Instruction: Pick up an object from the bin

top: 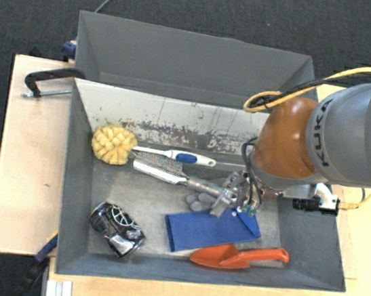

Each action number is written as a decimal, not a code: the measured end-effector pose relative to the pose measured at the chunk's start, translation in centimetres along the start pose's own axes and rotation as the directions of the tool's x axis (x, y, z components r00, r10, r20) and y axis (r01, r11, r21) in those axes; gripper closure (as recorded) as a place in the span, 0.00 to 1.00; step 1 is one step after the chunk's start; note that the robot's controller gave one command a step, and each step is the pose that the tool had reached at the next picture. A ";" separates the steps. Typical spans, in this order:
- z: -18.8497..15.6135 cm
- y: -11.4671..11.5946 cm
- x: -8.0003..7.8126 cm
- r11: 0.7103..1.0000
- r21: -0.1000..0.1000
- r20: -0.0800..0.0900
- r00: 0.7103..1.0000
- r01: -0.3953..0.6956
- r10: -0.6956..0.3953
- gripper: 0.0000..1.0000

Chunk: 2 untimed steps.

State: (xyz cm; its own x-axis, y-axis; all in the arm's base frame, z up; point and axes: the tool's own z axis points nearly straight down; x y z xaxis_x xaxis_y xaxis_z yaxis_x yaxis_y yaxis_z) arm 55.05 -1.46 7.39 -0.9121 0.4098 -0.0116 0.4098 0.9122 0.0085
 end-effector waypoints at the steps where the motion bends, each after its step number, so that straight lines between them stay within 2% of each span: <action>1: -0.5 0.0 0.0 1.000 0.000 0.000 1.000 0.000 0.000 1.00; 2: -1.5 0.0 0.1 1.000 0.000 -0.001 1.000 0.001 -0.001 1.00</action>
Offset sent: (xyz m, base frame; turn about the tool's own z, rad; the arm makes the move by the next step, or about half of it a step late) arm 0.0001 0.0001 0.0426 0.0000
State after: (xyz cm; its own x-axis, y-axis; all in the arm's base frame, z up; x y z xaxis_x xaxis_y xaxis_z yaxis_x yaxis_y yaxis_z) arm 54.96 -1.41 8.90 -0.9124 0.4091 -0.0104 0.4091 0.9125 0.0089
